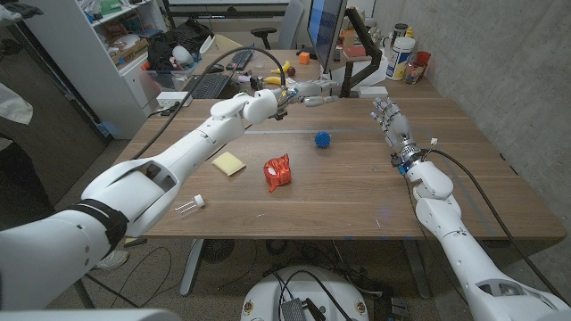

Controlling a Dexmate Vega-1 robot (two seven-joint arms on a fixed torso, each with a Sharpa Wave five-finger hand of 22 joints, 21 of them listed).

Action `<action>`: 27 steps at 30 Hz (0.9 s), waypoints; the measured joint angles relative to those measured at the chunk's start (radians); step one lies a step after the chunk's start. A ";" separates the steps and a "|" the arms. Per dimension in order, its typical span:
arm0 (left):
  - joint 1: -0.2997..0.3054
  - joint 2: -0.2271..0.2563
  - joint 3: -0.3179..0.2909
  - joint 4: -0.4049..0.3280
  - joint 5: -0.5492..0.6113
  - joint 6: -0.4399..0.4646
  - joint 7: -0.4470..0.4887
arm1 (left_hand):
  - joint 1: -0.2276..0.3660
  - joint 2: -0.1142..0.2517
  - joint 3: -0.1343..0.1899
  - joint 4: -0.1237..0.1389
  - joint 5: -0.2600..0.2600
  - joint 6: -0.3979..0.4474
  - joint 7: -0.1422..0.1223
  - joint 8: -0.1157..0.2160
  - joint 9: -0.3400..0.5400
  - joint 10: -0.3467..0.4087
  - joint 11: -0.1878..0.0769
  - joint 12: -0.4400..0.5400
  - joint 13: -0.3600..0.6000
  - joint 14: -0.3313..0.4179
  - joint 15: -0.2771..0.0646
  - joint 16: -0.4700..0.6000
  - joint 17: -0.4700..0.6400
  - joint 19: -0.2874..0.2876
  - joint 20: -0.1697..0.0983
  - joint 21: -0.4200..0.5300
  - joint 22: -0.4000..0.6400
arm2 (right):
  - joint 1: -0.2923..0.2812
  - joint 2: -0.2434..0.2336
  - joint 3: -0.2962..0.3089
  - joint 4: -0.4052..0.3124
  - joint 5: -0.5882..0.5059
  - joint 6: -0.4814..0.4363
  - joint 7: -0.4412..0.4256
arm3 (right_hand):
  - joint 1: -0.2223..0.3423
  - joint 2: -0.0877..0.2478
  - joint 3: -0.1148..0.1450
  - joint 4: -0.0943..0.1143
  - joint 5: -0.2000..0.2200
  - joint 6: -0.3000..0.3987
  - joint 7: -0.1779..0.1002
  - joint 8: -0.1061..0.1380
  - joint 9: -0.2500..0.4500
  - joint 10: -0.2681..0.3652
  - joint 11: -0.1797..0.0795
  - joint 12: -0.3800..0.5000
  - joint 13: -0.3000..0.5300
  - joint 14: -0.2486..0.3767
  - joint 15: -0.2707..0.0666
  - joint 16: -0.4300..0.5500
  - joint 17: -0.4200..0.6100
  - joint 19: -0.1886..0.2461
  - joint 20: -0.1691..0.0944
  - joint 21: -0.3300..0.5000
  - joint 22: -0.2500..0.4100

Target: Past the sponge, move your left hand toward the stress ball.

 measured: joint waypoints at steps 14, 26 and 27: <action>0.001 0.002 0.008 0.007 0.004 0.003 -0.009 | 0.000 0.000 0.000 0.000 0.000 0.000 0.000 0.000 0.000 0.000 0.000 0.000 0.000 0.000 0.000 0.000 0.000 0.002 -0.002 0.000 0.000 | -0.006 0.000 0.001 -0.011 -0.005 -0.005 -0.003 | 0.000 0.000 0.000 0.000 0.000 0.000 0.000 0.000 0.000 0.000 0.000 0.000 0.000 0.000 0.000 0.000 0.000 0.000 0.000 -0.004 0.000; 0.000 0.000 0.017 0.024 0.006 0.000 -0.013 | 0.000 0.000 0.000 0.000 0.002 0.000 0.000 0.000 0.000 0.000 0.000 0.000 0.000 0.000 0.000 0.000 0.003 0.006 -0.005 -0.004 0.000 | -0.009 0.001 0.000 -0.015 -0.009 -0.006 -0.009 | 0.000 0.000 0.000 0.000 0.000 0.000 0.000 0.000 0.000 0.000 0.000 0.000 0.000 0.000 0.000 0.000 0.000 0.000 0.000 -0.008 0.000; -0.001 0.000 0.018 0.026 0.006 -0.001 -0.013 | 0.000 0.000 0.000 0.000 0.007 0.000 0.000 0.000 0.000 0.000 0.000 0.000 0.000 0.000 0.000 0.000 0.003 0.006 -0.005 -0.004 0.000 | -0.009 0.001 0.000 -0.015 -0.009 -0.006 -0.009 | 0.000 0.000 0.000 0.000 0.000 0.000 0.000 0.000 0.000 0.000 0.000 0.000 0.000 0.000 0.000 0.000 0.000 0.000 0.000 -0.008 0.002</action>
